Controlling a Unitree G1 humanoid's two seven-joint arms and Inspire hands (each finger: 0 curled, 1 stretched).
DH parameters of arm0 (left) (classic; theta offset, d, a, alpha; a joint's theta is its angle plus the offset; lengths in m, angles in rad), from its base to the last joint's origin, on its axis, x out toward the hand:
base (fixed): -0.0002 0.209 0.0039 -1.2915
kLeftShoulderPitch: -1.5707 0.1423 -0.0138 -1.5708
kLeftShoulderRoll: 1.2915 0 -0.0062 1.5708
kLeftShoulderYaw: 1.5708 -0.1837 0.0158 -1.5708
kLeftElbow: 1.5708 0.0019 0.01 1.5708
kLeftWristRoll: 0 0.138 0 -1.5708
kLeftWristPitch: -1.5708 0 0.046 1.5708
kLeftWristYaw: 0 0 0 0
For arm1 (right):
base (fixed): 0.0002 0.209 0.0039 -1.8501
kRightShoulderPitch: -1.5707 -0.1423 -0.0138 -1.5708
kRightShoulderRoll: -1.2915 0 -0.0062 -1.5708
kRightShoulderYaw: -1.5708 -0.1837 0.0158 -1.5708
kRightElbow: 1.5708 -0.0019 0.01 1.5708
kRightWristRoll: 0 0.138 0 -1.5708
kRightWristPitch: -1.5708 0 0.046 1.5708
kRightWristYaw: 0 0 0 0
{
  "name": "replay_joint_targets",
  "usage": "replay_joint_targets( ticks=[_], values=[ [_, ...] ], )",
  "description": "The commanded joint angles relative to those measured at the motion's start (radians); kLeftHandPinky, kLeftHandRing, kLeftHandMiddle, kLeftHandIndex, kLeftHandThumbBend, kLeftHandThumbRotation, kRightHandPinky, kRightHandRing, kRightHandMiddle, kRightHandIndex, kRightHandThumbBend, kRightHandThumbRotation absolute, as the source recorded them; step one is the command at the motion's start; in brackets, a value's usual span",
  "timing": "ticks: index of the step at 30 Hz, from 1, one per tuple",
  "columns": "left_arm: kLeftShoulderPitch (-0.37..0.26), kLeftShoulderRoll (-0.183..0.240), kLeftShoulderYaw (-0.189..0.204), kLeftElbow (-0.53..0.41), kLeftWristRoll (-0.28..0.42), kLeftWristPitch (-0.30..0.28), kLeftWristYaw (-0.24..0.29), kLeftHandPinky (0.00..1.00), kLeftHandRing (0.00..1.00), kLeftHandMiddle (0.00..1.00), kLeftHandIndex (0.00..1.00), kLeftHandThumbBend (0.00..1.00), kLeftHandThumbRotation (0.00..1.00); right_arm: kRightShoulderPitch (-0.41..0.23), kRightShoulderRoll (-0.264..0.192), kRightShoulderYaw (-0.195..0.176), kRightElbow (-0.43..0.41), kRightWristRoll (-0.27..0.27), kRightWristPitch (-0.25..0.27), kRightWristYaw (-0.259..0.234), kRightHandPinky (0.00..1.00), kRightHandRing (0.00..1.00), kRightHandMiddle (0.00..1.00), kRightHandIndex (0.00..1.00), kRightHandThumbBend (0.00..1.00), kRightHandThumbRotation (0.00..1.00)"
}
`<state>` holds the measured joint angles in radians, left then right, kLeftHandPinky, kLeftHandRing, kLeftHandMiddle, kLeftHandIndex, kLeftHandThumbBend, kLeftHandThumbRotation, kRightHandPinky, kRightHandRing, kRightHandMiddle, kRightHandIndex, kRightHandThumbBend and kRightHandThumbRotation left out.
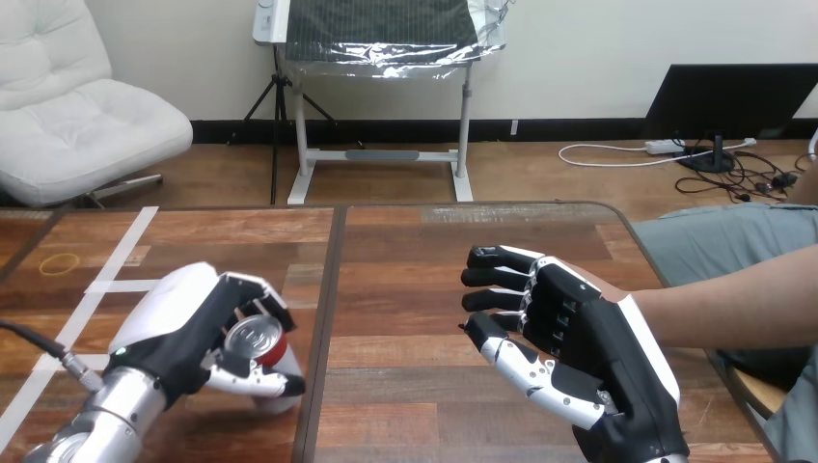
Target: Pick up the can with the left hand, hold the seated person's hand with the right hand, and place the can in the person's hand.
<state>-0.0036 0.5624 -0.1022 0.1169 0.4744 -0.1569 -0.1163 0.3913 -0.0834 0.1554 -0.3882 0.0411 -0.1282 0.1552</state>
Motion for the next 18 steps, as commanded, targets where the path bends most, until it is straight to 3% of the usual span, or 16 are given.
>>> replay_joint_targets(
  ticks=[1,10,13,18],
  values=[
    [-0.062,-0.007,0.028,-0.092,-0.032,-0.046,0.008,0.34,0.39,0.47,0.51,0.62,0.00,-0.053,0.013,-0.015,-0.049,0.019,0.000,-0.009,0.60,0.68,0.73,0.73,0.46,0.00],
    [-0.072,-0.009,0.022,-0.152,-0.036,-0.021,-0.023,0.35,0.40,0.47,0.52,0.62,0.00,-0.062,0.009,-0.031,-0.062,0.034,0.015,-0.010,0.62,0.71,0.76,0.75,0.45,0.00],
    [-0.076,-0.011,0.019,-0.169,-0.037,-0.015,-0.032,0.35,0.40,0.47,0.51,0.62,0.00,-0.067,0.004,-0.039,-0.068,0.018,0.015,-0.017,0.62,0.71,0.77,0.75,0.45,0.00],
    [-0.085,-0.014,0.014,-0.192,-0.028,-0.007,-0.043,0.35,0.40,0.46,0.51,0.63,0.00,-0.079,-0.019,-0.057,-0.081,-0.053,0.015,-0.039,0.63,0.72,0.78,0.76,0.47,0.00]
  ],
)
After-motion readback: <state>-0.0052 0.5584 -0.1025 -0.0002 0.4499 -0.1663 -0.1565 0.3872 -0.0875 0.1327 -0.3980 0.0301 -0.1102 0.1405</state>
